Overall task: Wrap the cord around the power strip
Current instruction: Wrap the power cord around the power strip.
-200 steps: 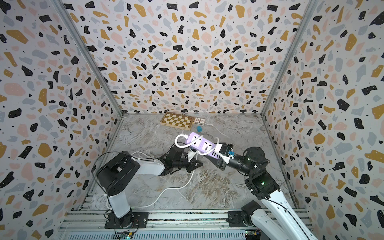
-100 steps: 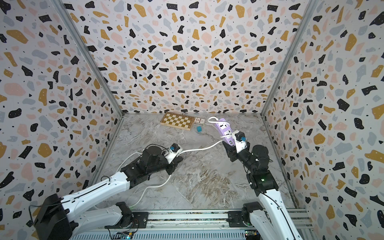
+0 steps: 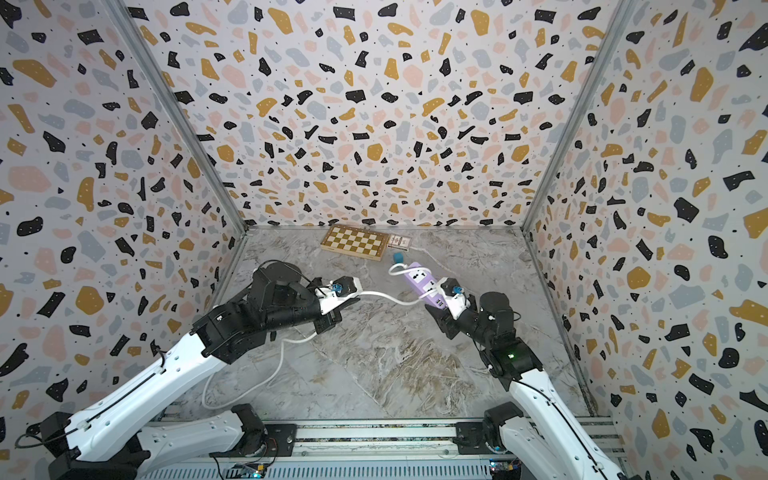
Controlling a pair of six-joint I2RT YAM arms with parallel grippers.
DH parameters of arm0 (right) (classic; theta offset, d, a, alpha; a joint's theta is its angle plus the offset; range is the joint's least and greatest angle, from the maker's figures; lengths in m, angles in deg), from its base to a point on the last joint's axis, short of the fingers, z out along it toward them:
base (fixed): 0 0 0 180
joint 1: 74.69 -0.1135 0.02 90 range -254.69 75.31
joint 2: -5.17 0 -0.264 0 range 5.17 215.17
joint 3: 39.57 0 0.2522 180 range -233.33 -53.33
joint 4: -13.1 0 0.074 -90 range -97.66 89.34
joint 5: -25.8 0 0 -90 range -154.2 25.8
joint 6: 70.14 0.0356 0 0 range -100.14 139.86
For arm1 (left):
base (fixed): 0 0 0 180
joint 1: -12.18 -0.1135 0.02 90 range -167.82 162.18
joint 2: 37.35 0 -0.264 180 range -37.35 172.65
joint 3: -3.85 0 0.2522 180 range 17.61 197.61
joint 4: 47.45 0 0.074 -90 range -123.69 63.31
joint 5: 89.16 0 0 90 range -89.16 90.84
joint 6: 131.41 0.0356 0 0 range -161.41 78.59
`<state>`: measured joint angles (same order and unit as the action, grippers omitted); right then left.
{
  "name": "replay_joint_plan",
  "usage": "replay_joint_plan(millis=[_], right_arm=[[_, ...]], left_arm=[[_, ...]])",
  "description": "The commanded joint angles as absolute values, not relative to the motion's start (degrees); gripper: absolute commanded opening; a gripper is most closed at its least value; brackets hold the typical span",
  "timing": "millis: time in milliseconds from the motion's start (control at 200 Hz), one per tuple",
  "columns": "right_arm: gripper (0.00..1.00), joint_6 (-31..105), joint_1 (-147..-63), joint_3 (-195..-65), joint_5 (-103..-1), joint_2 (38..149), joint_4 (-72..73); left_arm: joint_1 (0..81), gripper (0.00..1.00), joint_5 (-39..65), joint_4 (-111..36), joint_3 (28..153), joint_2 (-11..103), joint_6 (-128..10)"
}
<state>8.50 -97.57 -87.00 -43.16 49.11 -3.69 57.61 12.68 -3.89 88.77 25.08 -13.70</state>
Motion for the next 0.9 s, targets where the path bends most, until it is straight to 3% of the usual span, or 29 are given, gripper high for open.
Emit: replay_joint_plan(millis=[0, 335, 486, 666, 896], right_arm=[[0.00, 2.47, -102.09, -87.13, -46.85, 49.44, -6.20], [0.00, -5.02, -115.98, -86.34, -45.63, 52.46, -9.14], [0.00, -10.05, -120.97, -85.84, -40.02, 50.97, -8.36], [0.00, -13.13, -123.73, -84.51, -32.85, 44.56, -4.60], [0.00, -10.36, -123.91, -84.27, -31.43, 36.78, 1.45]], left_arm=[[57.98, 0.00, 14.89, -1.78, 95.68, 27.18, -8.18], [58.70, 0.00, 19.13, 7.94, 114.12, 41.75, -5.56], [58.61, 0.00, 19.05, 16.54, 123.09, 51.52, -2.74], [52.66, 0.00, 26.57, 22.56, 129.59, 61.04, -3.48], [49.57, 0.00, 34.78, 24.52, 129.23, 68.15, -3.99]])
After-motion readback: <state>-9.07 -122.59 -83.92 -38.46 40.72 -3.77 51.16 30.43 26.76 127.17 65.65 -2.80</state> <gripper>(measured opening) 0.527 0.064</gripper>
